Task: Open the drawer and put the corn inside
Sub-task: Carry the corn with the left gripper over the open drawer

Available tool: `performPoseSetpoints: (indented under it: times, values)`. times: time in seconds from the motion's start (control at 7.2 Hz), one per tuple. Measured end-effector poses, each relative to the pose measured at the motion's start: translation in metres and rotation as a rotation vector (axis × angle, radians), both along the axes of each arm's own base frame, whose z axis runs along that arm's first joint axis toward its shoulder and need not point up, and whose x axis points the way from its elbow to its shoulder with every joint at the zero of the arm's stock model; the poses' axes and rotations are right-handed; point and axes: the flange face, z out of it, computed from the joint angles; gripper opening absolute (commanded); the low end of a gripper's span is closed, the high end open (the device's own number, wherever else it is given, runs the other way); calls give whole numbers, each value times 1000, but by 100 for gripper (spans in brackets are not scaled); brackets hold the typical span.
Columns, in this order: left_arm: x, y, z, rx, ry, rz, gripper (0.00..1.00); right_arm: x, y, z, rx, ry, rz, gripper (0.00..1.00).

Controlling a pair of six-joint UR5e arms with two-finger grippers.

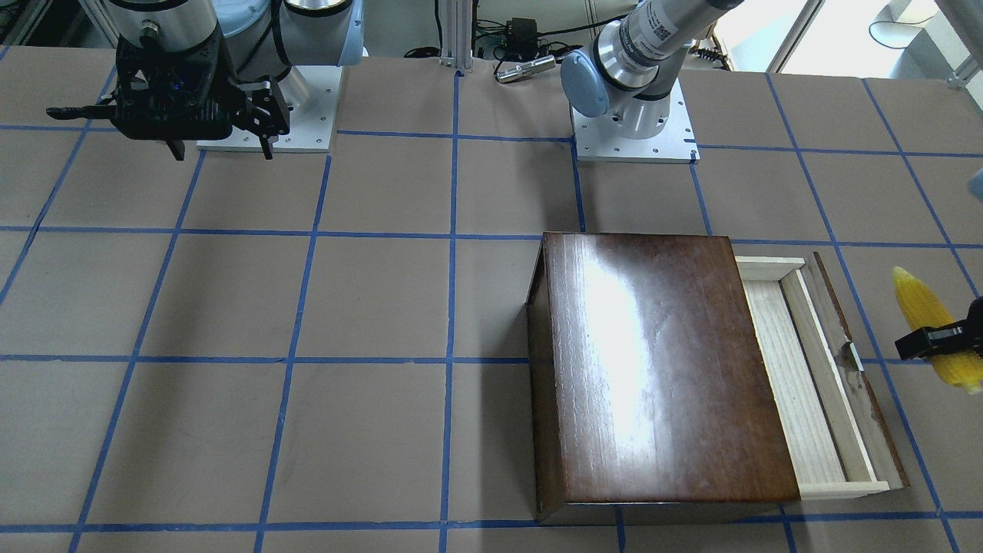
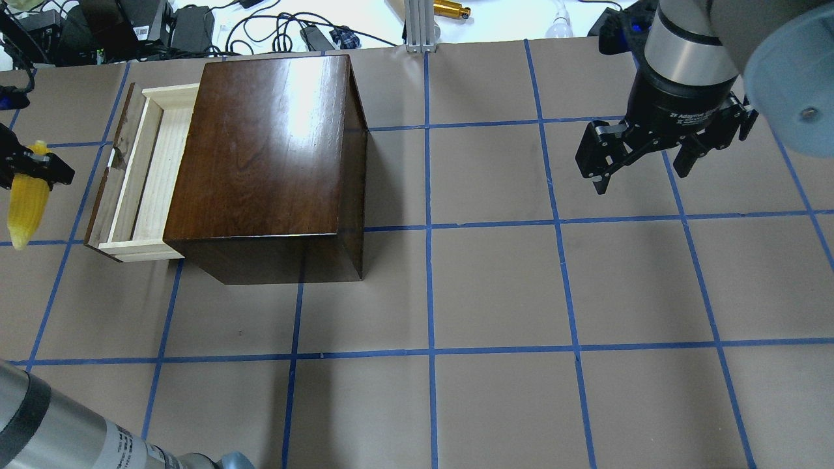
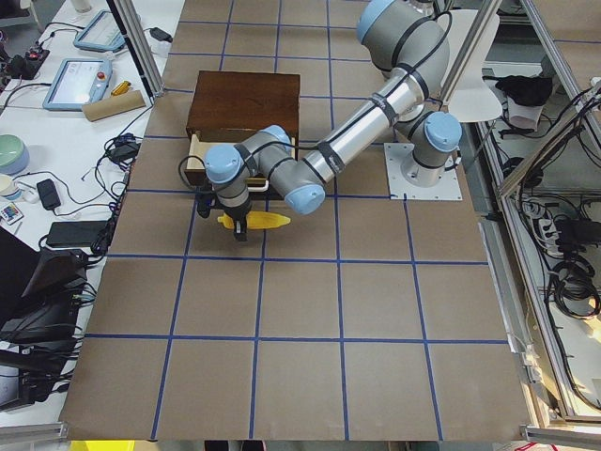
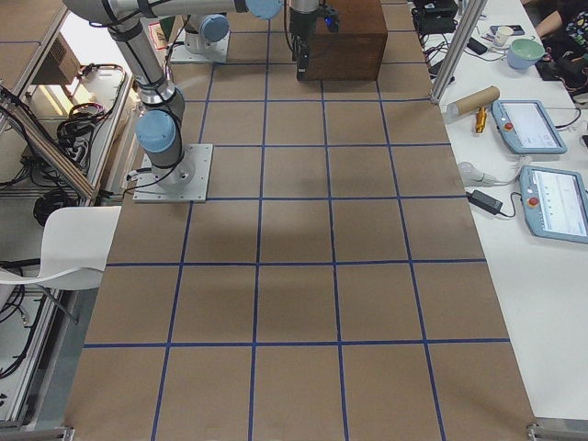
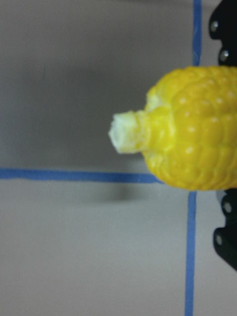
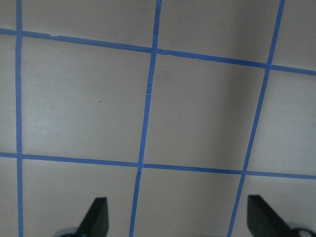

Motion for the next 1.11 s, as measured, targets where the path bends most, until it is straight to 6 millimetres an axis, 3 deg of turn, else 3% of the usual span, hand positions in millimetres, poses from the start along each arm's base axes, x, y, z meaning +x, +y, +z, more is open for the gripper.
performPoseSetpoints:
  times: [0.14,0.42,0.83,0.97,1.11]
  values:
    - [-25,-8,32,5,10,-12,0,0,0,0,0,0,0,100]
    - [-93,-22,68,4,4,-7,0,0,0,0,1,0,0,100]
    - [-182,-26,75,14,3,-2,0,0,0,0,0,0,0,100]
    - [-196,-27,72,19,3,-7,44,0,0,0,0,0,0,100]
    - [-201,-27,69,24,1,-12,99,0,0,0,0,0,0,100]
